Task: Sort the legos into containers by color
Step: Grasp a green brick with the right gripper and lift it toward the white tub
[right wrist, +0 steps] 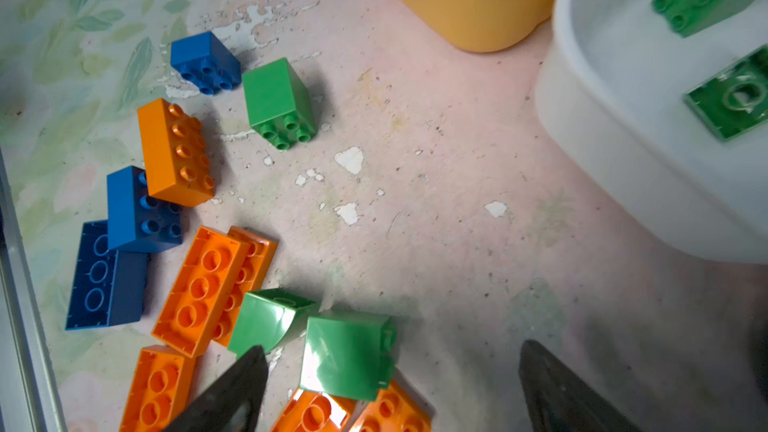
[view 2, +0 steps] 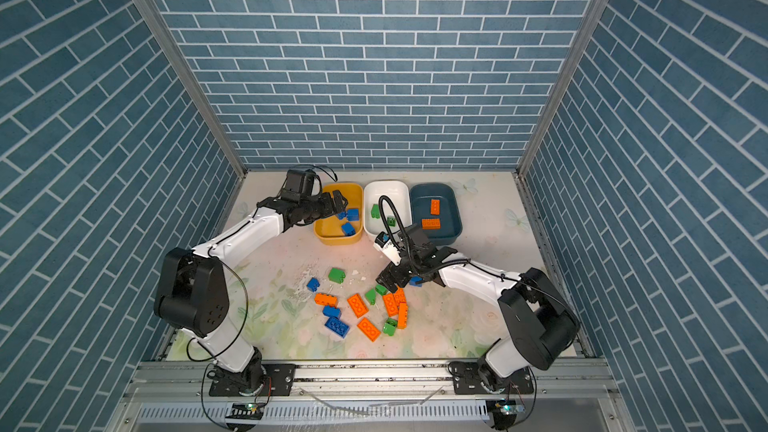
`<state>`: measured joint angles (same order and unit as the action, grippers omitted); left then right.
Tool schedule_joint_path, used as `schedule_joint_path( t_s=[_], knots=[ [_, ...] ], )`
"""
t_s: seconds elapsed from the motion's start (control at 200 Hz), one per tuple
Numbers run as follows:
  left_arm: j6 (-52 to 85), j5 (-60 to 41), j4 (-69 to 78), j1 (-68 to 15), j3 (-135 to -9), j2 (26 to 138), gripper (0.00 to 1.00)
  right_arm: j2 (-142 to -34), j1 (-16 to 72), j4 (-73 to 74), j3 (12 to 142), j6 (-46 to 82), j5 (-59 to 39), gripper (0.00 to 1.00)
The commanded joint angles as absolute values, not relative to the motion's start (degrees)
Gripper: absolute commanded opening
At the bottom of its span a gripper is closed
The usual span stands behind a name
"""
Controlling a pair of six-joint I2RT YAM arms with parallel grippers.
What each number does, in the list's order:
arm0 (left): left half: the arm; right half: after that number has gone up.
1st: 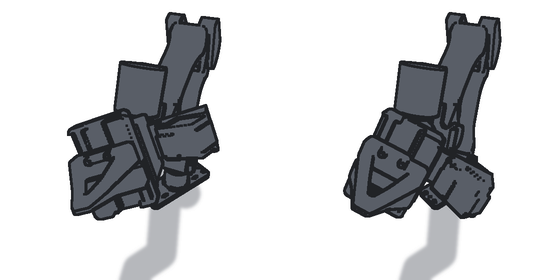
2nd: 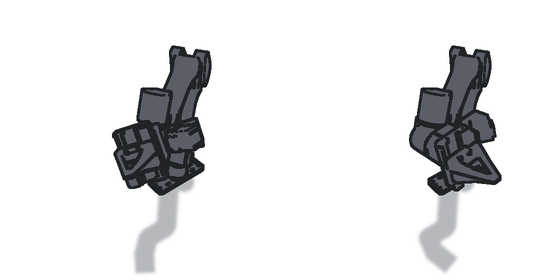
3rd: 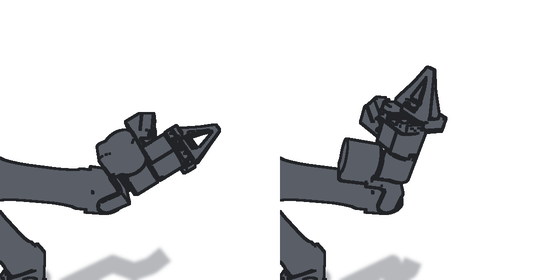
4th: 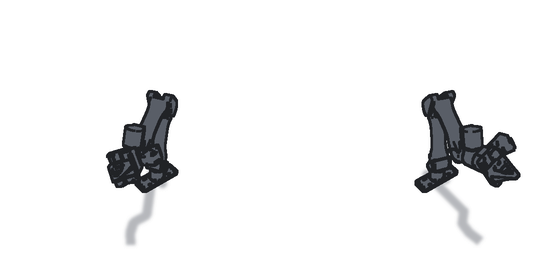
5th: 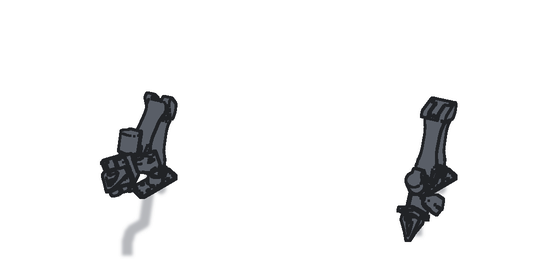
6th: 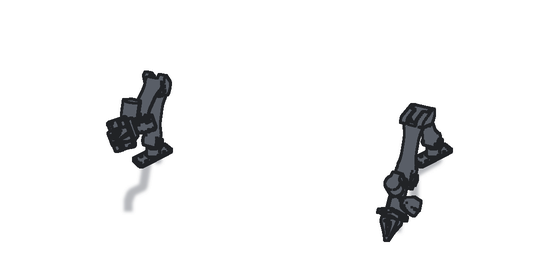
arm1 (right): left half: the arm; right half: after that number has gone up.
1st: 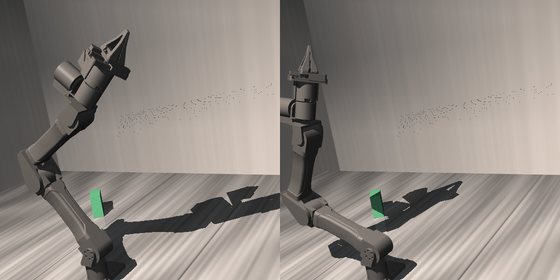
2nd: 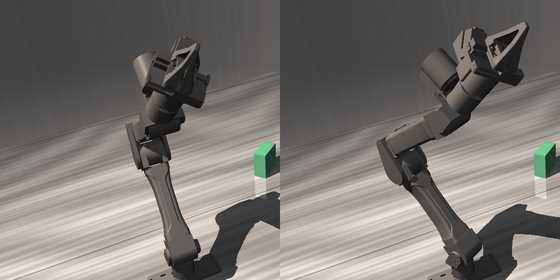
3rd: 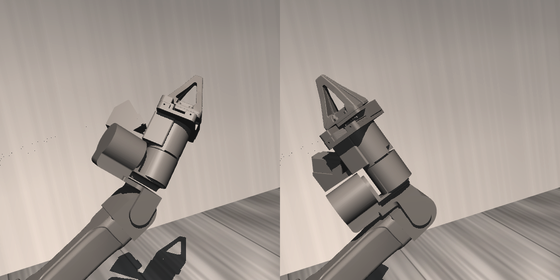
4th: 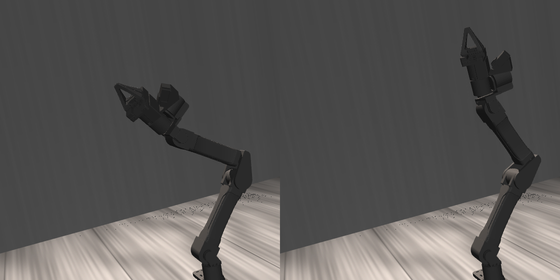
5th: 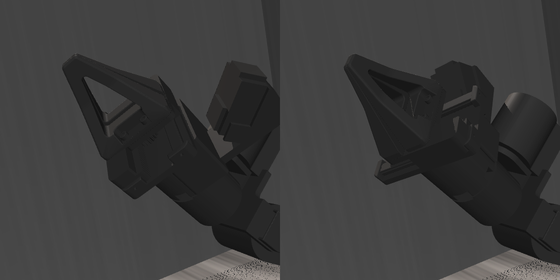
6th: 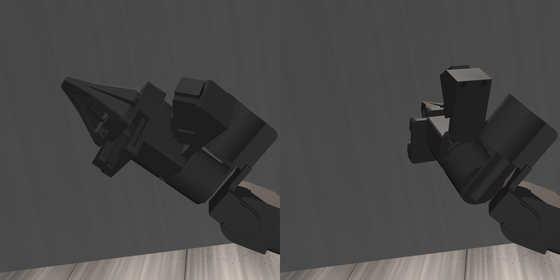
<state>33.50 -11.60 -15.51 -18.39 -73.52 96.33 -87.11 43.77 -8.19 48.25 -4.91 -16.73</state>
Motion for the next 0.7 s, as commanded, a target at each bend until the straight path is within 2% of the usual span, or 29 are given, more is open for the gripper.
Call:
schedule_joint_path(
  t_s=[0.0,0.06,0.48,0.695],
  knots=[
    [34.06,-9.47,-13.65,-18.46,-71.39,94.05,0.99,-88.73,45.71,-9.44,47.98,-3.34,-13.25,0.87],
    [34.08,-7.98,-13.23,-18.41,-70.14,92.76,0.99,-89.87,46.46,-9.92,48.34,-4.24,-12.11,0.81],
    [35.47,-4.82,-14.36,-17.58,-68.29,90.06,0.99,-97.3,48.75,-12.02,51.67,-8.53,-12.74,0.64],
    [35.86,-3.26,-15.07,-17.49,-68.33,89.87,0.99,-97.09,49.11,-8.76,51.14,-8.38,-12.83,0.51]
  ],
)
